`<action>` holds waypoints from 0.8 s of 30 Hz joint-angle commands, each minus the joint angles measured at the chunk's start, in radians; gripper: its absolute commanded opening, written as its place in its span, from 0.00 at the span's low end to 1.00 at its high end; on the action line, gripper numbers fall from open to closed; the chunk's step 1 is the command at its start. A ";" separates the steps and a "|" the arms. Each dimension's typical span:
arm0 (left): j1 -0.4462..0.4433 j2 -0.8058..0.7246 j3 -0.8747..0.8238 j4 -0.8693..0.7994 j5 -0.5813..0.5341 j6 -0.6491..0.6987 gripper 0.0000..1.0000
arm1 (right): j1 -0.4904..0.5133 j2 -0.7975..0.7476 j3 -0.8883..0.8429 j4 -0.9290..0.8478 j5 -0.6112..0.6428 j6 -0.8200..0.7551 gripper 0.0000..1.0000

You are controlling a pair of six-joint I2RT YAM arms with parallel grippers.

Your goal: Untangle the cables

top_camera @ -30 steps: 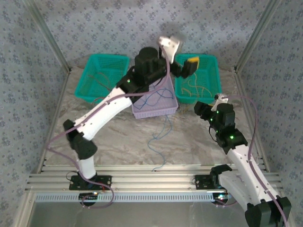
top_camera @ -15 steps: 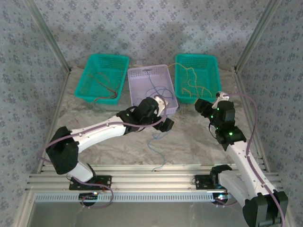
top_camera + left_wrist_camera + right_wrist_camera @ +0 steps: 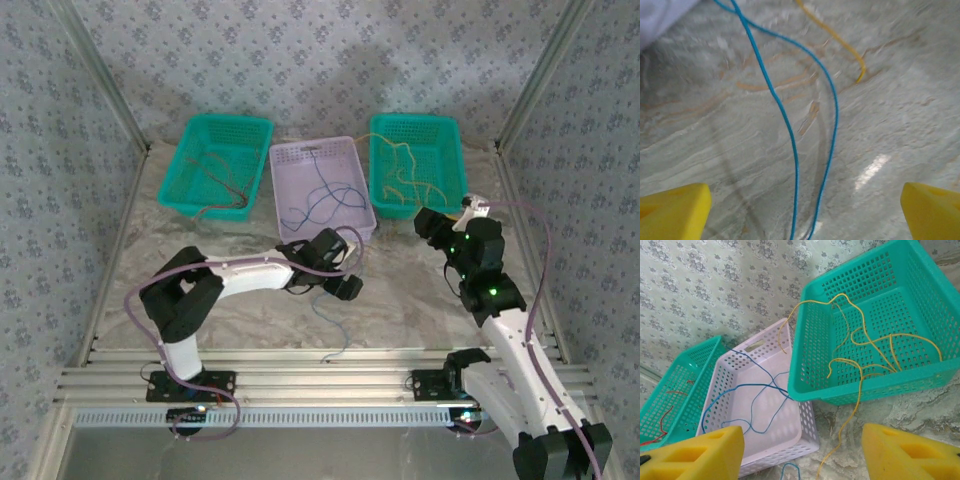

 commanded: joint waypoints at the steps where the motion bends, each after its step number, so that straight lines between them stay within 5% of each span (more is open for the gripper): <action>1: 0.007 0.050 0.030 0.020 0.018 -0.009 0.92 | -0.003 -0.017 0.015 -0.011 -0.002 0.013 0.65; 4: 0.007 0.080 0.048 0.016 0.017 0.001 0.81 | -0.004 -0.022 0.013 -0.009 -0.004 0.013 0.65; 10: 0.013 0.113 0.069 0.003 0.032 0.008 0.38 | -0.003 -0.034 0.015 -0.009 -0.003 0.013 0.65; 17: 0.015 0.074 0.083 -0.059 0.024 0.015 0.00 | -0.006 -0.048 0.017 -0.018 -0.003 0.012 0.65; 24: -0.039 -0.168 0.201 -0.285 0.058 0.031 0.00 | -0.009 -0.063 0.015 -0.024 0.006 0.005 0.65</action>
